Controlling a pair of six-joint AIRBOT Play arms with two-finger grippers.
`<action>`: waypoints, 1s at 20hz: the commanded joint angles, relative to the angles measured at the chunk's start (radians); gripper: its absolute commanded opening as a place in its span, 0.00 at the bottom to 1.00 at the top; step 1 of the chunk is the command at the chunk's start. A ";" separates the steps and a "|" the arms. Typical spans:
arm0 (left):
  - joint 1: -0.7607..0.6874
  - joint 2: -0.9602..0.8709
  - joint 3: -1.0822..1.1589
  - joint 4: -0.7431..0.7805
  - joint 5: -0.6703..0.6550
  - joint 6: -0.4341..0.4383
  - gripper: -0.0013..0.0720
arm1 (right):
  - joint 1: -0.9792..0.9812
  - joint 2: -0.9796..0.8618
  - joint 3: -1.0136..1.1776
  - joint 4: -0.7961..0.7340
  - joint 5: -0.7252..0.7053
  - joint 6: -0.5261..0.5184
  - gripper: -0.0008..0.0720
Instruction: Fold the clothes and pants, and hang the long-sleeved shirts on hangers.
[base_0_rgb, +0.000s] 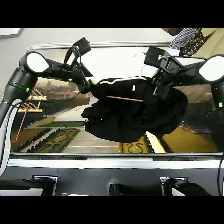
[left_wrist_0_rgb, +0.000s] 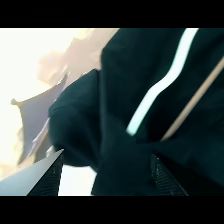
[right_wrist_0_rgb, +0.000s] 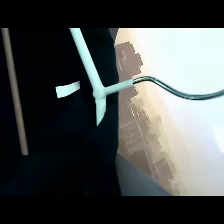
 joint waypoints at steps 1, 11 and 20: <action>-0.008 -0.021 0.000 -0.024 0.001 0.008 0.83 | 0.001 0.000 0.000 0.017 0.001 -0.002 0.07; -0.049 -0.047 0.000 -0.054 0.046 0.056 0.39 | 0.001 0.000 0.000 0.049 0.009 -0.009 0.07; -0.065 -0.044 0.000 -0.054 0.051 0.060 0.07 | 0.001 0.000 0.000 0.051 0.008 -0.009 0.07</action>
